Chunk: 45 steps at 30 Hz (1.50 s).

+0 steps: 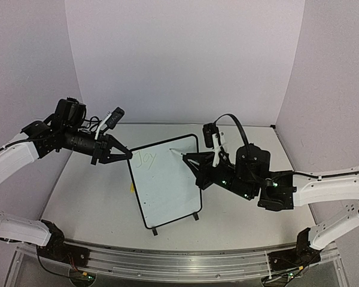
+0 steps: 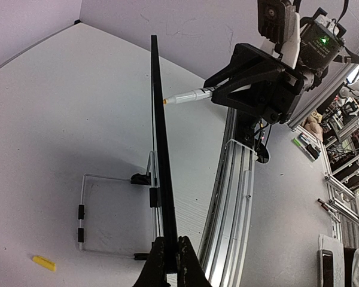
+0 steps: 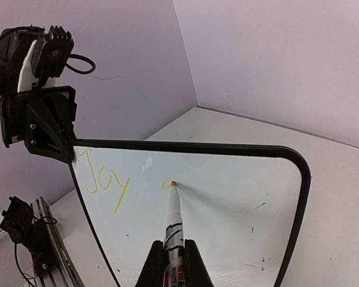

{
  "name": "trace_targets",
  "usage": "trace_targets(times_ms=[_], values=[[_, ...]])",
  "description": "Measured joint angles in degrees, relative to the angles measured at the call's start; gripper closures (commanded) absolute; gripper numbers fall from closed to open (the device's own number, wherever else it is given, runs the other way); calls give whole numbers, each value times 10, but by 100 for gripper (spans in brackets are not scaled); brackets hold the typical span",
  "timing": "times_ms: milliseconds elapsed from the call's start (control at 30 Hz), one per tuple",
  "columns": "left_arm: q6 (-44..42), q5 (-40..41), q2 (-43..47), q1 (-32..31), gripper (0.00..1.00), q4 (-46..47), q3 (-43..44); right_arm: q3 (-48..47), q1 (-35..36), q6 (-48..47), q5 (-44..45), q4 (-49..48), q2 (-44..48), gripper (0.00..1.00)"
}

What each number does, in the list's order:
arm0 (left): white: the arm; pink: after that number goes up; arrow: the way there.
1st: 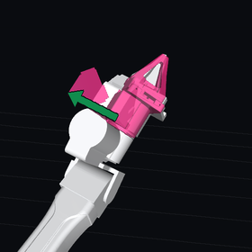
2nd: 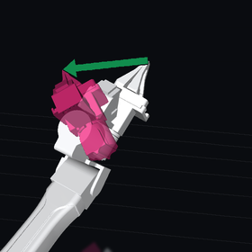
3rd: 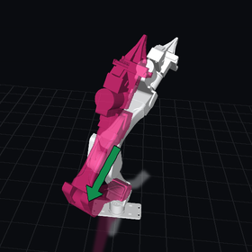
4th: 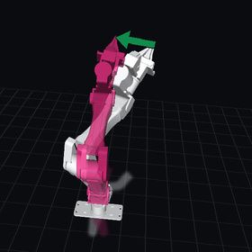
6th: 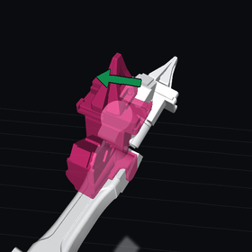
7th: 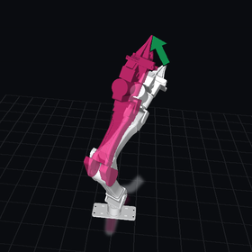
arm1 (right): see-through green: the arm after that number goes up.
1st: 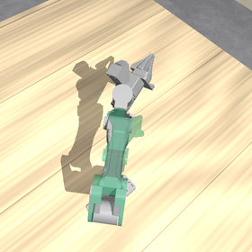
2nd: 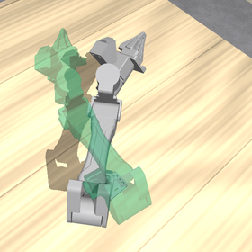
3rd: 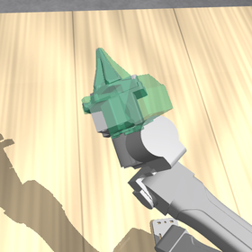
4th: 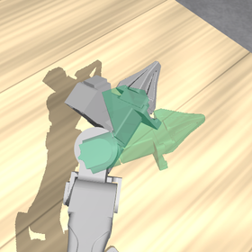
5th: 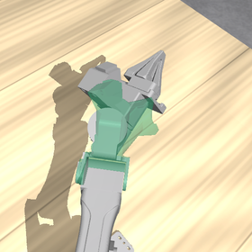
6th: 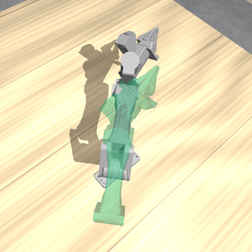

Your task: Write a sentence on the whiteboard

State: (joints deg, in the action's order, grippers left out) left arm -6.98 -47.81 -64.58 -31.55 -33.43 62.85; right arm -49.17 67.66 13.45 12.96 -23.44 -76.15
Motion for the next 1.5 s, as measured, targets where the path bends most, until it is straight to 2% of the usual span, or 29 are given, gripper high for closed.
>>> trace_targets(times_ms=[1000,1500], values=[[0,0,0,0,100,0,0,14,0,50,-15,28,3,100],[0,0,0,0,100,0,0,14,0,42,-4,46,10,100]])
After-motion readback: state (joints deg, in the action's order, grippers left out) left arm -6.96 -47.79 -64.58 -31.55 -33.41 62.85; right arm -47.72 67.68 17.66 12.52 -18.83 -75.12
